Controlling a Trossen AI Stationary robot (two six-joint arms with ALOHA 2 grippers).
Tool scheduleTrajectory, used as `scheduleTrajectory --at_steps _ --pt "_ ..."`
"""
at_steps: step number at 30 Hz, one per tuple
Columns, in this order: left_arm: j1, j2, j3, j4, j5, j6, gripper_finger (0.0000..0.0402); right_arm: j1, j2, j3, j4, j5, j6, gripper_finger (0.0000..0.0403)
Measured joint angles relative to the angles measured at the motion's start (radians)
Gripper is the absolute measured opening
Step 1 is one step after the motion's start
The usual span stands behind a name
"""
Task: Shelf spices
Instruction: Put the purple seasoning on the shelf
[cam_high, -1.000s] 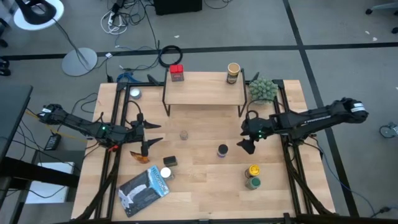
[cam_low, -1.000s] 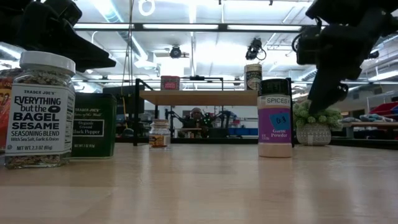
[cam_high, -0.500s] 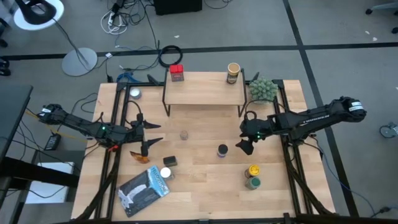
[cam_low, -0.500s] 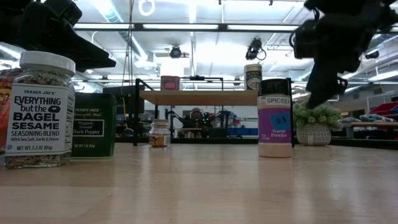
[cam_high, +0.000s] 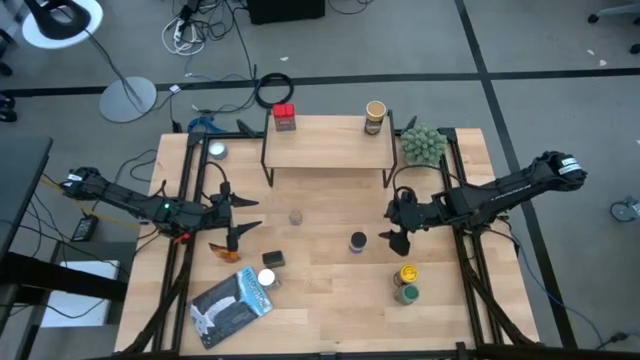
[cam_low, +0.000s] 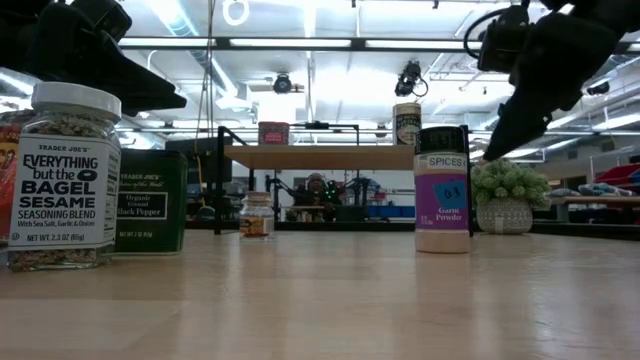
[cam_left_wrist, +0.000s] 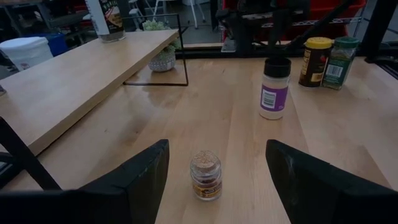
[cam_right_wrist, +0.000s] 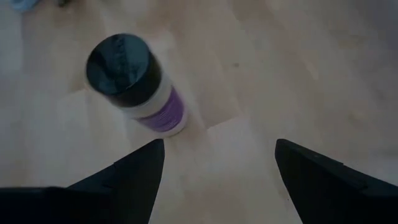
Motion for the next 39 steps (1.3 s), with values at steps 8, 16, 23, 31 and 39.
scheduleTrajectory --at_steps 8,16,23,31,39 --pt "0.000 0.000 0.000 0.000 0.000 0.000 0.0272 -0.001 0.127 0.000 0.146 -0.023 -0.042 0.0306" --pt "0.000 0.000 0.000 0.000 0.000 0.000 0.0272 -0.001 0.222 0.000 0.290 -0.067 -0.073 0.0306" --pt "0.000 0.000 0.000 -0.001 0.000 0.000 0.0272 0.003 0.254 0.000 0.344 -0.103 -0.062 0.0306" --pt "0.000 0.000 0.000 0.003 0.000 0.000 0.0272 0.004 0.304 0.002 0.453 -0.121 -0.071 0.0306" --pt "0.000 0.000 0.000 0.004 0.003 -0.001 0.0272 0.012 0.371 0.000 0.546 -0.158 -0.082 0.0306"
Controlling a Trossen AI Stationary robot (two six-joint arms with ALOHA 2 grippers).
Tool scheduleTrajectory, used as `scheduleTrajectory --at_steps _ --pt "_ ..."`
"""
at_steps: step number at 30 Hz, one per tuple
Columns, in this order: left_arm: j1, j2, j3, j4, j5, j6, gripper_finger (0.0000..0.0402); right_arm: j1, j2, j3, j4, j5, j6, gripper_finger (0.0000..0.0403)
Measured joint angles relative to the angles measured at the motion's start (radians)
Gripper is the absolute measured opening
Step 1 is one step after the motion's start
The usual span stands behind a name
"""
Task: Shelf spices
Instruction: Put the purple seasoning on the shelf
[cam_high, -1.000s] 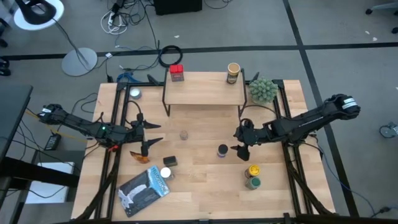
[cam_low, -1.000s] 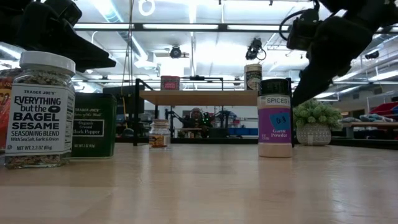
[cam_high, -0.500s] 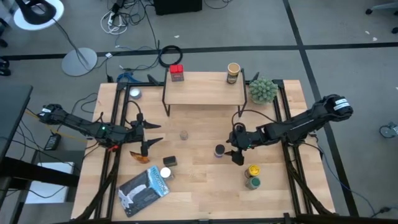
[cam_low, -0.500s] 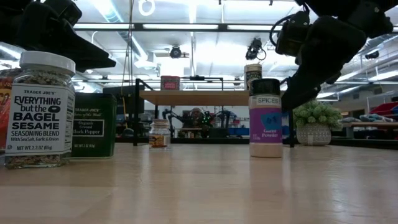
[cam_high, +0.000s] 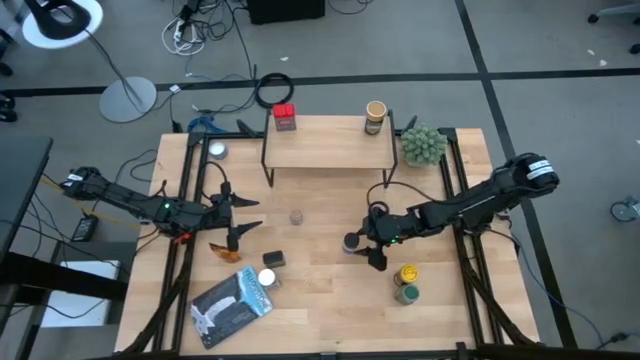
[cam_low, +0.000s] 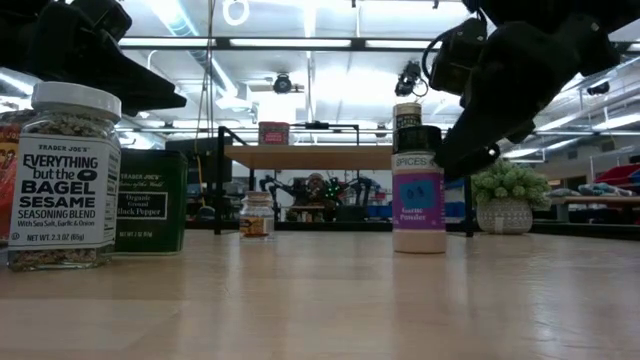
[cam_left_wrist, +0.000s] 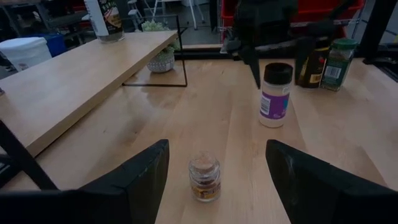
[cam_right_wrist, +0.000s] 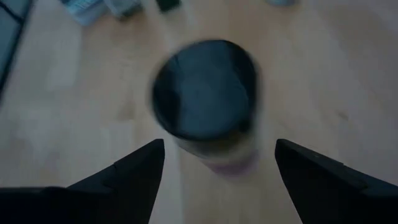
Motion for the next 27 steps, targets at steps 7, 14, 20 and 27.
scheduleTrajectory --at_steps 7,14,20,27 --pt "0.000 0.000 0.000 0.011 0.000 0.000 0.0272 -0.005 0.063 0.001 0.121 0.033 -0.073 0.0306" --pt "0.000 0.000 0.000 0.012 0.000 0.000 0.0272 -0.013 0.127 0.003 0.192 0.039 -0.069 0.0306" --pt "0.000 0.000 0.000 0.014 0.000 0.000 0.0272 -0.013 0.142 0.020 0.222 0.072 -0.039 0.0304" --pt "0.000 0.000 0.000 0.015 0.000 0.000 0.0272 -0.013 0.141 0.021 0.217 0.083 -0.042 0.0238"
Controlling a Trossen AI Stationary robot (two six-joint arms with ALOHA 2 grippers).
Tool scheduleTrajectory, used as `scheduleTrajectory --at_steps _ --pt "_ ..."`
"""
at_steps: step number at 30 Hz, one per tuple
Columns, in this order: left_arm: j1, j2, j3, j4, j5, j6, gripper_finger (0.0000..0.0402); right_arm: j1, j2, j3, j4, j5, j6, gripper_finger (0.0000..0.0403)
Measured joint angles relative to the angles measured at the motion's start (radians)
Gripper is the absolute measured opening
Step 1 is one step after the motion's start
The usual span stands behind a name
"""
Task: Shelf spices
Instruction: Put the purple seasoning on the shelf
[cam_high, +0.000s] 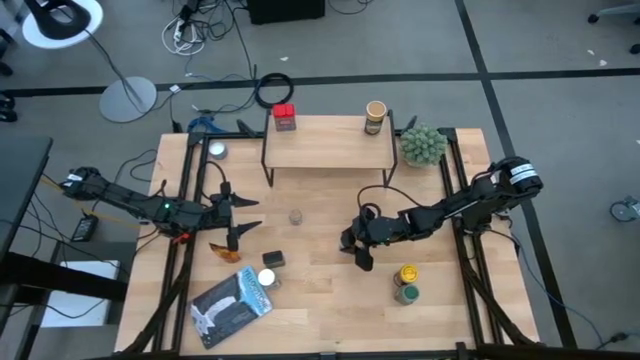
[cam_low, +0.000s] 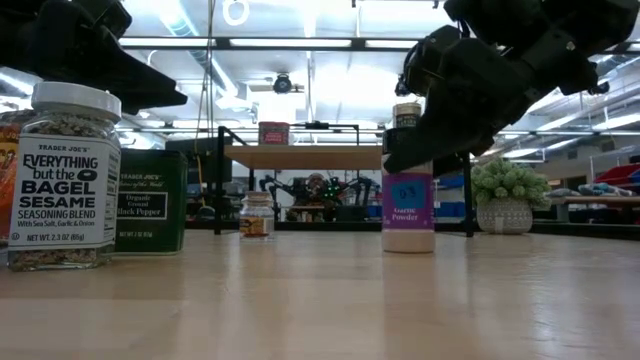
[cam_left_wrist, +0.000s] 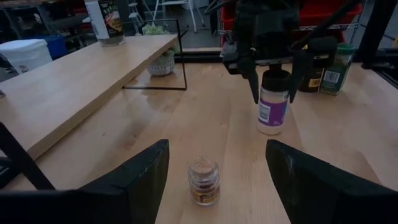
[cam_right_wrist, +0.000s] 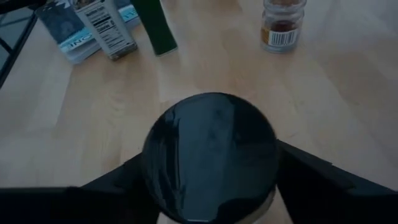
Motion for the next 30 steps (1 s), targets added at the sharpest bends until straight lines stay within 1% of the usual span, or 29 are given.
scheduleTrajectory --at_steps 3,9,14,18,23,30 --pt "0.000 0.000 0.000 0.000 0.000 0.000 0.0272 0.000 -0.001 0.000 0.000 -0.012 0.000 0.0203" --pt "0.000 0.000 0.000 0.000 0.000 0.000 0.0272 -0.001 -0.001 0.000 0.002 -0.016 -0.001 0.0204" --pt "0.000 0.000 0.000 0.000 0.000 0.000 0.0272 -0.002 -0.007 0.000 -0.003 -0.019 0.000 0.0234" --pt "0.000 0.000 0.000 0.000 0.000 0.000 0.0272 -0.002 -0.041 0.000 -0.002 -0.019 -0.016 0.0227" --pt "0.000 0.000 0.000 0.000 0.000 0.000 0.0272 -0.008 -0.133 0.000 -0.022 -0.019 -0.072 0.0208" --pt "0.000 0.000 0.000 0.000 0.000 0.000 0.0272 -0.085 -0.348 0.000 -0.145 -0.008 -0.094 0.0221"
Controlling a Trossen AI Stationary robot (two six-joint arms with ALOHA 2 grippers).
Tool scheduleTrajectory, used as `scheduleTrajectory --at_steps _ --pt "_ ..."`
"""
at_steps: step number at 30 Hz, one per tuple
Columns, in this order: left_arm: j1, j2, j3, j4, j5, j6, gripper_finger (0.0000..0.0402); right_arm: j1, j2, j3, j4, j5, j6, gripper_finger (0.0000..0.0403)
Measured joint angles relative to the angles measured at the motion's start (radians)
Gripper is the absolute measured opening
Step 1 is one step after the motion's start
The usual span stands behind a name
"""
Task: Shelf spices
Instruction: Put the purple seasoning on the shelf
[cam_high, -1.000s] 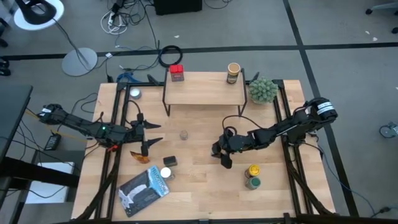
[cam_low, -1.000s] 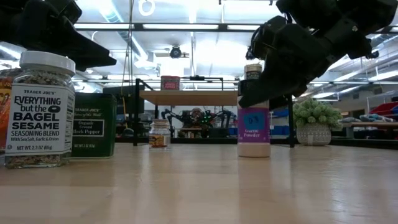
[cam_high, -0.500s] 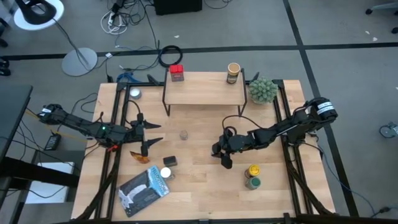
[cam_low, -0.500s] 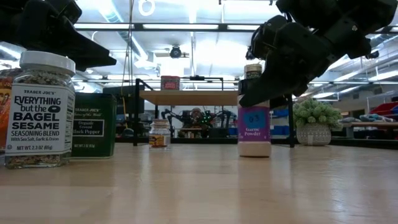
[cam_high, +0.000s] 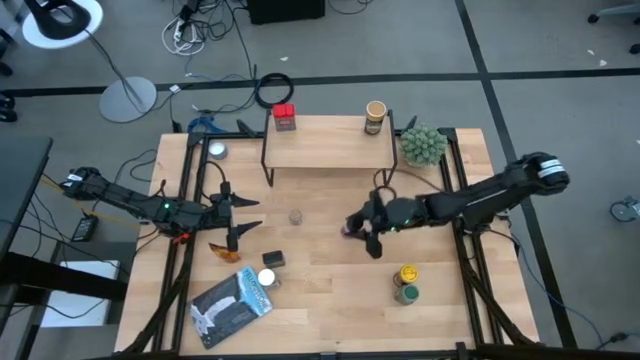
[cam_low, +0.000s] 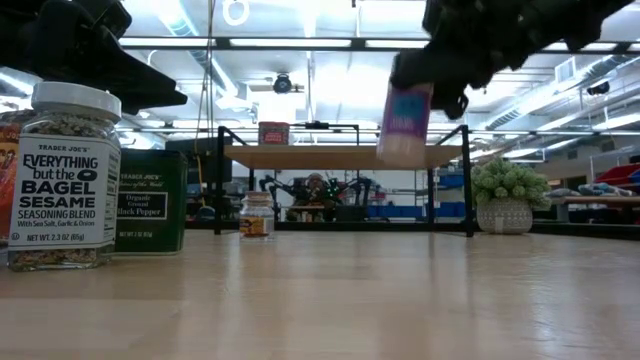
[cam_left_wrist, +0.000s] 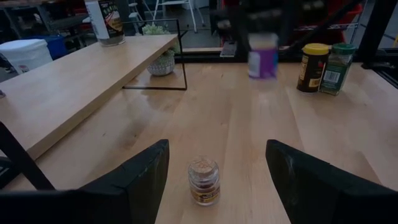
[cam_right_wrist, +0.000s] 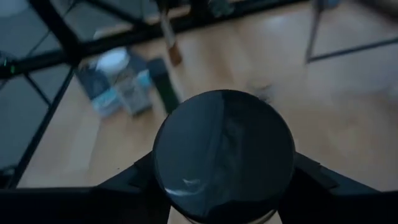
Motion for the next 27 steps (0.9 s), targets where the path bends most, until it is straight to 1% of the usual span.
scheduleTrajectory --at_steps 3,5,8,11,14,18,21,24,27 --pt "0.000 0.000 0.000 0.000 0.000 0.000 0.0272 -0.048 -0.100 0.001 -0.075 0.001 -0.053 0.0218" --pt "0.000 0.000 0.000 0.000 0.000 0.000 0.0272 -0.085 -0.153 0.035 -0.187 0.003 -0.083 0.0212" --pt "0.000 0.000 0.000 0.000 0.000 0.000 0.0272 -0.149 -0.191 0.140 -0.410 0.003 -0.121 0.0208" --pt "0.000 0.000 0.000 0.000 0.000 0.000 0.0272 -0.218 -0.187 0.269 -0.599 0.003 -0.190 0.0213" --pt "0.000 0.000 0.000 0.000 0.000 0.000 0.0272 -0.296 -0.171 0.384 -0.663 -0.017 -0.294 0.0218" --pt "0.000 0.000 0.000 0.000 0.000 0.000 0.0272 -0.409 -0.144 0.471 -0.689 -0.087 -0.388 0.0214" --pt "0.000 0.000 0.000 0.000 0.000 0.000 0.0272 -0.486 -0.123 0.484 -0.694 -0.136 -0.410 0.0212" --pt "0.000 0.000 0.000 0.000 0.000 0.000 0.0272 -0.555 -0.078 0.483 -0.742 -0.189 -0.427 0.0216" --pt "0.000 0.000 0.000 -0.001 0.000 0.006 0.0272 -0.622 -0.034 0.483 -0.733 -0.277 -0.447 0.0219"
